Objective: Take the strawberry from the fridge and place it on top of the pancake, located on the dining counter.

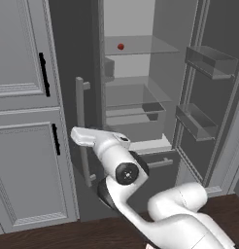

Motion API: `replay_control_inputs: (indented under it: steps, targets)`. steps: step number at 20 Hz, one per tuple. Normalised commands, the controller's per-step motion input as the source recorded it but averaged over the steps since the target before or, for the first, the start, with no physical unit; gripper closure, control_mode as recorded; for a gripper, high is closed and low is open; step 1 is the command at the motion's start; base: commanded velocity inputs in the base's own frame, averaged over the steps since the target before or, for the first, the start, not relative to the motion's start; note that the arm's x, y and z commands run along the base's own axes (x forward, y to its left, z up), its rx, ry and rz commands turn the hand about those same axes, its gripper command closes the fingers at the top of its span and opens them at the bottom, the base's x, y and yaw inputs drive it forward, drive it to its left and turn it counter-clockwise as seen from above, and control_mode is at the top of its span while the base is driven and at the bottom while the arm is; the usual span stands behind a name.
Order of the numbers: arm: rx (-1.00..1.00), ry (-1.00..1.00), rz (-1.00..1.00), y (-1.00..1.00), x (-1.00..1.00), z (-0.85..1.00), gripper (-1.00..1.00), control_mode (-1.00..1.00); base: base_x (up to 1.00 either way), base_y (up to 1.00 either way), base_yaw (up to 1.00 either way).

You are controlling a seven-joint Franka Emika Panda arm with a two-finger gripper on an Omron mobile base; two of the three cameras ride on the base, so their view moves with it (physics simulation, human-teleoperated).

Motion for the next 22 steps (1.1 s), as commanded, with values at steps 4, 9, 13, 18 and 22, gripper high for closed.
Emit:
replay_control_inputs:
  steps: [4,9,13,18,22]
  targets:
    - [0.68,-0.12,0.01,-1.0,-0.48,0.95,1.0,-1.0,0.0,0.0,0.0]
    - [0.66,0.0,0.04,-0.99,-0.17,0.96,1.0,-1.0,0.0,0.0,0.0]
    - [0.23,0.3,0.22,-0.64,0.02,0.47,1.0,-1.0,0.0,0.0,0.0]
    - [0.45,0.35,0.22,-0.57,0.22,0.15,1.0,-1.0,0.0,0.0,0.0]
    - [0.26,0.26,0.31,-0.02,0.38,0.03,1.0,-1.0,0.0,0.0,0.0]
